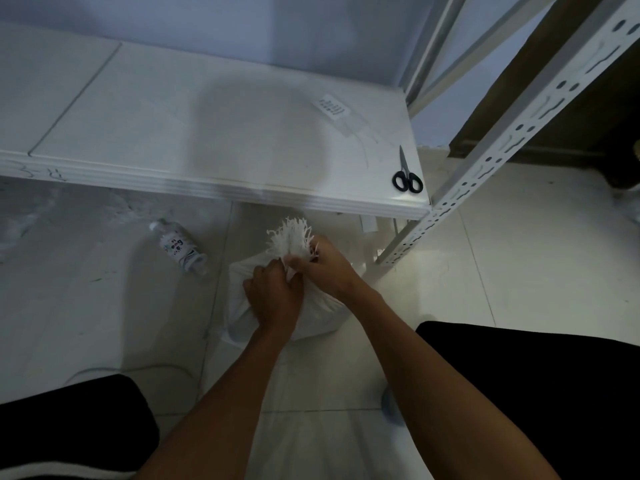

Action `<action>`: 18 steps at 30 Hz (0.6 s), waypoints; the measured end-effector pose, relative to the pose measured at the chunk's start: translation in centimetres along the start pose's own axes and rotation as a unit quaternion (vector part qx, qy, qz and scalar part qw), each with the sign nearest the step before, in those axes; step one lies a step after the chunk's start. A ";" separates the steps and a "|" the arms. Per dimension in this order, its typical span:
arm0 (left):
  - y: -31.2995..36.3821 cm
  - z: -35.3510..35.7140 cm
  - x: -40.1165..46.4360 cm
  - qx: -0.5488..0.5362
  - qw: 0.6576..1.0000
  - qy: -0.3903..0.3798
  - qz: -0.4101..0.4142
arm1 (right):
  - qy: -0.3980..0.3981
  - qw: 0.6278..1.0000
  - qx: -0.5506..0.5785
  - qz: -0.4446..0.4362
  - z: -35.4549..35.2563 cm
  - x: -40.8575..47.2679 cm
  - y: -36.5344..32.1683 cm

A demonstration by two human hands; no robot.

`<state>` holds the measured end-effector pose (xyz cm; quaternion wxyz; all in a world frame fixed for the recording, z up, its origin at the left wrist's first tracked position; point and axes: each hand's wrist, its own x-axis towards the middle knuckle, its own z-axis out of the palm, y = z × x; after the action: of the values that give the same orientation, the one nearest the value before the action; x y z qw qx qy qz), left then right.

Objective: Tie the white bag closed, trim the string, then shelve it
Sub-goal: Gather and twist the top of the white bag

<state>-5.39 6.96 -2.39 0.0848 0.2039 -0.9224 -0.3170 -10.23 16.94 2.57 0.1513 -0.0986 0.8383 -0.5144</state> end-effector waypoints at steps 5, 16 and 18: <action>0.7 -0.7 0.9 0.016 0.999 -0.026 0.038 | 0.032 0.999 -0.037 -0.003 -0.3 0.1 0.2; 0.3 -1.1 1.3 -0.018 0.995 -0.033 0.097 | 0.214 0.971 -0.060 -0.084 -4.9 3.1 -3.6; 0.1 -1.0 1.2 -0.037 0.995 -0.034 0.092 | 0.246 0.964 -0.065 -0.081 -6.0 3.9 -3.7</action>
<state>-6.24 5.95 -1.50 0.0899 0.1042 -0.9271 -0.3488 -15.99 19.05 7.82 -0.1084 -0.0458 0.8707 -0.4775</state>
